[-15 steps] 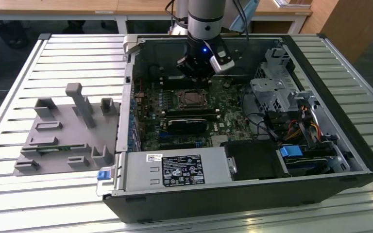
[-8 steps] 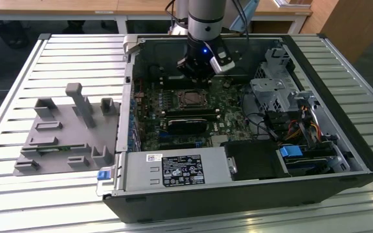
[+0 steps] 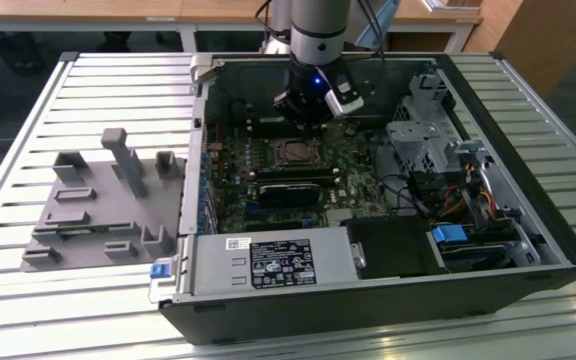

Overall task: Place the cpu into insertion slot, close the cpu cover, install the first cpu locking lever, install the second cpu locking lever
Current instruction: 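Install the second cpu locking lever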

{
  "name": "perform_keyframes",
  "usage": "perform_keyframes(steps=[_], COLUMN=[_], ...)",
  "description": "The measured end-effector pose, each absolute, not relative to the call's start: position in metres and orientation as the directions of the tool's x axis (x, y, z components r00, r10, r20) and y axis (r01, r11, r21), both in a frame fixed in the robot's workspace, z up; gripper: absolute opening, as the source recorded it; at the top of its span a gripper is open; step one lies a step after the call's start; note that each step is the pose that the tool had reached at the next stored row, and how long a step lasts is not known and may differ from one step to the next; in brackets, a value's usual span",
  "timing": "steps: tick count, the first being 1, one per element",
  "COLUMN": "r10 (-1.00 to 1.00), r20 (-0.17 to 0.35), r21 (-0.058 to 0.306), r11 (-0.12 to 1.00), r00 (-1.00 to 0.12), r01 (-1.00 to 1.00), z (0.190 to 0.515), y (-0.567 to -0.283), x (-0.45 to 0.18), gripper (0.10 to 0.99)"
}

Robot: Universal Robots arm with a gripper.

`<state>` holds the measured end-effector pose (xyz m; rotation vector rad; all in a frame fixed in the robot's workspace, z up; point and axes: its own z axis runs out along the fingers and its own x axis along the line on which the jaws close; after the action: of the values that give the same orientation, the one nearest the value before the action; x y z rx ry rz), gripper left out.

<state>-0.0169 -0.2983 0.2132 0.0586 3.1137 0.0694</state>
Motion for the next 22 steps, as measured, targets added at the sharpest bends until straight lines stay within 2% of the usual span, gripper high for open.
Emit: perform_keyframes(steps=[14,22], r10=[0.038,0.038], r20=[-0.026,-0.026], r21=[0.045,0.045], r11=[0.998,0.998], r00=[-0.999,-0.999], r01=[0.037,0.037], z=[0.242,0.242], y=[-0.3,-0.318], x=[-0.017,-0.017], gripper=[0.106,0.106])
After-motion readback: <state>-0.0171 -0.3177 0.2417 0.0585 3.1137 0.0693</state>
